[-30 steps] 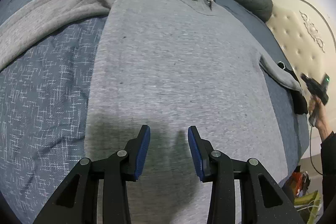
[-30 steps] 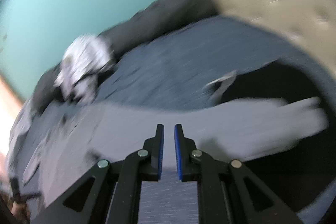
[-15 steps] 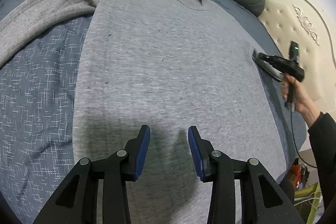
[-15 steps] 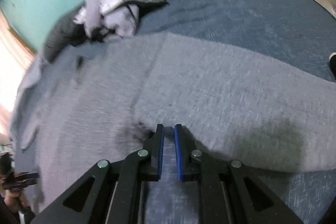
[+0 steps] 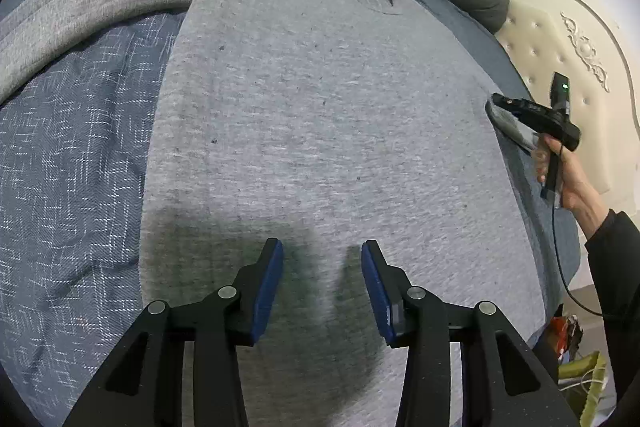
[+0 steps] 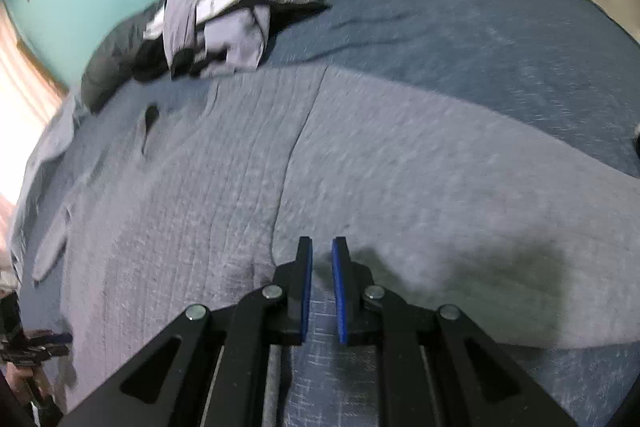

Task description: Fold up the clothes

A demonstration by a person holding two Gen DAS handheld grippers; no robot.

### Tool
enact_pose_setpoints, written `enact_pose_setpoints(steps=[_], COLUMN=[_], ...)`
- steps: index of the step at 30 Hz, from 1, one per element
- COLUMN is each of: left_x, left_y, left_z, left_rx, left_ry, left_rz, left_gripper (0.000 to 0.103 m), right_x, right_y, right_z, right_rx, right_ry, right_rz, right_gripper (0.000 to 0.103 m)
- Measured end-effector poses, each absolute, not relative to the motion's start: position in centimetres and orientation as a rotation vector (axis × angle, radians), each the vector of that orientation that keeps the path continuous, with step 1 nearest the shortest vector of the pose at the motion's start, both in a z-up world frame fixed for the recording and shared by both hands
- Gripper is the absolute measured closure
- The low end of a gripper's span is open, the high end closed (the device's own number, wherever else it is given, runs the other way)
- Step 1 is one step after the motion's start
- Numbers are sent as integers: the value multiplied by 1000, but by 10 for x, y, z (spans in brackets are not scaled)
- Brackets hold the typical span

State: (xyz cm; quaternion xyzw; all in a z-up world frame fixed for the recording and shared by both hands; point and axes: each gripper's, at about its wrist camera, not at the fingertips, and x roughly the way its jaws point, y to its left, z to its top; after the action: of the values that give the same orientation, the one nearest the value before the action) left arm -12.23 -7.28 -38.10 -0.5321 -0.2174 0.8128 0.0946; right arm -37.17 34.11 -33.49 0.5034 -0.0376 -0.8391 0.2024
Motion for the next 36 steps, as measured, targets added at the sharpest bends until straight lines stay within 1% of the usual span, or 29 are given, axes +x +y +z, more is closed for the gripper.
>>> enact_pose_setpoints(steps=[2, 6, 8, 14, 16, 21, 24, 31, 32, 34, 36], left_x=[-121, -119, -118, -110, -105, -90, -83, -63, -60, -54, -49], left_y=[-74, -77, -82, -108, -121, -158, -181, -240, -249, -266, -283], left_z=[-378, -374, -372, -361, -356, -345, -339, -329, -328, -325, -323], left_rx=[-1568, -1562, -1558, -1524, -1513, -1505, -1508, -1552, -1558, -1571, -1585], left_ry=[-647, -644, -647, -728, -762, -810, -860, -897, -903, -914, -926], left_rz=[2412, 2416, 2423, 2464, 2488, 2560, 2605, 2722, 2738, 2770, 2801], left_gripper=[58, 58, 57, 57, 57, 57, 57, 57, 57, 52, 51], right_x=[-373, -365, -358, -325, -310, -261, -231, -181, -176, -171, -168], right_y=[335, 336, 341, 340, 326, 295, 274, 233, 230, 225, 221], right_z=[-349, -355, -344, -308, -302, -297, -297, -300, -301, -303, -306], right_rx=[1476, 1461, 1417, 1264, 1229, 1189, 1177, 1139, 1135, 1121, 1105], right_ry=[-87, -87, -91, -225, -248, -379, -416, -489, -498, -515, -532], right_rz=[-2326, -2337, -2387, -2444, -2422, -2330, -2258, -2155, -2147, -2138, -2130], right_gripper=[92, 92, 92, 92, 92, 92, 92, 92, 92, 92, 92])
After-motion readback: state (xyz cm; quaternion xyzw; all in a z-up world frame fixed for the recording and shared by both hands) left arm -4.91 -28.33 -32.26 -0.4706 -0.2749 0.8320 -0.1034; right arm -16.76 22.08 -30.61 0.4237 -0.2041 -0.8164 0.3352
